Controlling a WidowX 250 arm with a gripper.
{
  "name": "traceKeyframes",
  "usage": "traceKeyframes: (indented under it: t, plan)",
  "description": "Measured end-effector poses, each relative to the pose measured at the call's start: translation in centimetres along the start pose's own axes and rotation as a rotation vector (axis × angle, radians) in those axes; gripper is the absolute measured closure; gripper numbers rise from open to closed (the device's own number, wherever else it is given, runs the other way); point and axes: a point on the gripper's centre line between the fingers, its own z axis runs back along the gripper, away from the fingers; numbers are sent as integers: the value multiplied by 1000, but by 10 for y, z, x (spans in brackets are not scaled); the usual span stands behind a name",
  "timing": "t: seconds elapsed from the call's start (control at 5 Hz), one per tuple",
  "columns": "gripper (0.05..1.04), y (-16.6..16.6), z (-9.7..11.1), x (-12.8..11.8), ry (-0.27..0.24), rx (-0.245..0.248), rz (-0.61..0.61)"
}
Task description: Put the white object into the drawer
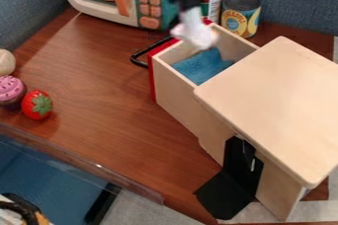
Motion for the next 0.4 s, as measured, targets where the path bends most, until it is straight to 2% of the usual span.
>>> traceKeyframes:
  t: [0.2, 0.4]
  plan:
    - [762, -7, -24, 19, 13, 31, -5]
    - [762, -3, -43, 33, 32, 96, -25]
